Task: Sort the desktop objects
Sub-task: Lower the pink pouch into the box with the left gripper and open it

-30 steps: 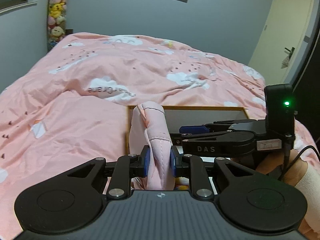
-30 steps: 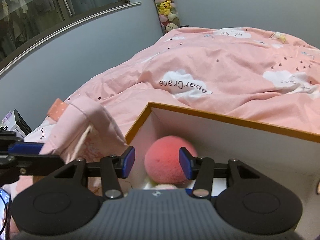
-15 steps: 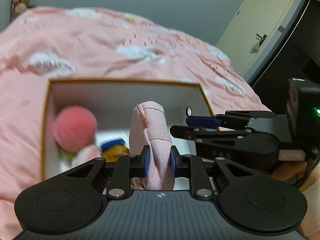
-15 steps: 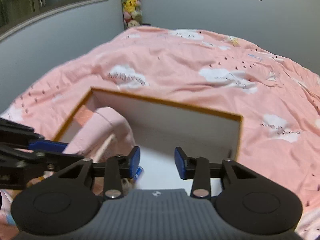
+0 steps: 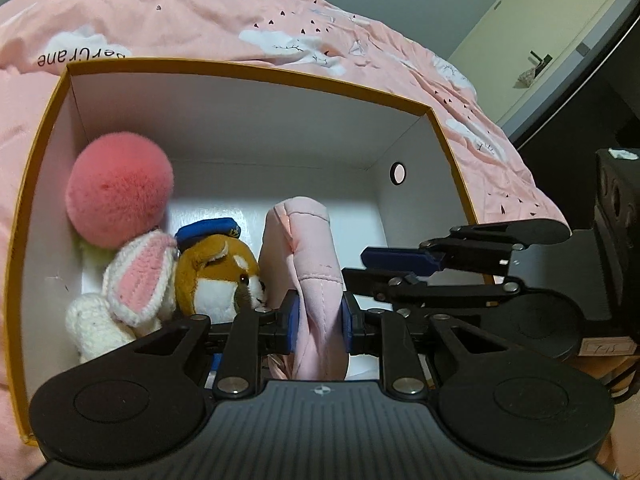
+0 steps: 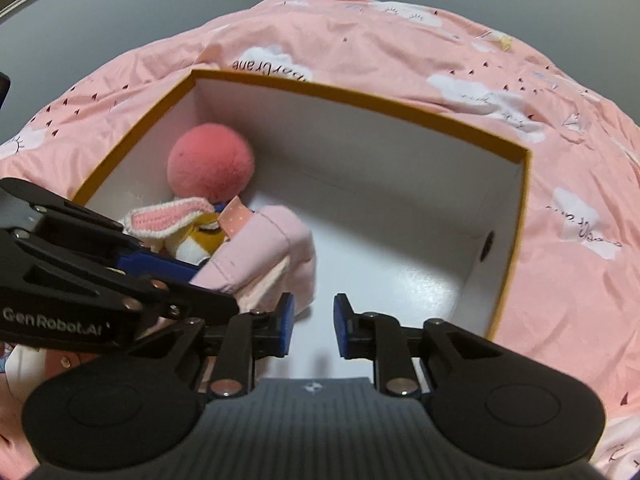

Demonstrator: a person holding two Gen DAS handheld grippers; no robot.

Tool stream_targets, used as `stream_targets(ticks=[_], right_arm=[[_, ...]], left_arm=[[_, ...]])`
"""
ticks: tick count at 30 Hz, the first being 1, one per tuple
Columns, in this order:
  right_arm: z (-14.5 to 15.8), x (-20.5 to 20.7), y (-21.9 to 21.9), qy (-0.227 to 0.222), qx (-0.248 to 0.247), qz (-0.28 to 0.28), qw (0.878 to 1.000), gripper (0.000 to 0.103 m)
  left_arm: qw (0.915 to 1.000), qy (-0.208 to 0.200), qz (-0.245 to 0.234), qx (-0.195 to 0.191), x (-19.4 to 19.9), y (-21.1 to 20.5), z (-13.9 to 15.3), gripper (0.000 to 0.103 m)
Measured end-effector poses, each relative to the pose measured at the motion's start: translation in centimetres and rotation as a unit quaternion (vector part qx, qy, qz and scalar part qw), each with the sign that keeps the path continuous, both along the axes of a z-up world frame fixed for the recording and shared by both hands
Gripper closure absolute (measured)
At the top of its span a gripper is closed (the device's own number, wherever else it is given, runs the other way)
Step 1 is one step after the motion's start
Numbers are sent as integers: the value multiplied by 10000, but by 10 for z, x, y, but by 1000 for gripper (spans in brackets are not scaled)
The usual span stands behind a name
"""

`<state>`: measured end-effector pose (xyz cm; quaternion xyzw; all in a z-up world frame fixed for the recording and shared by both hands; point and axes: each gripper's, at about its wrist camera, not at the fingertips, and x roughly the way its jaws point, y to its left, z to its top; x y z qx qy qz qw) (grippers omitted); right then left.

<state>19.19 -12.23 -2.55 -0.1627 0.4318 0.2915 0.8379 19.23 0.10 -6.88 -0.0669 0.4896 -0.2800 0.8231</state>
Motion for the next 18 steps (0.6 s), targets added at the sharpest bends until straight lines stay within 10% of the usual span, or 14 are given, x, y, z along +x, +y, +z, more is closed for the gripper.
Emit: stream_targets(ticks=[18], right_arm=[[-29,19,20,829,338,-118,9959,89]], left_arm=[[9971,403,142,625,0,11,-7,80]])
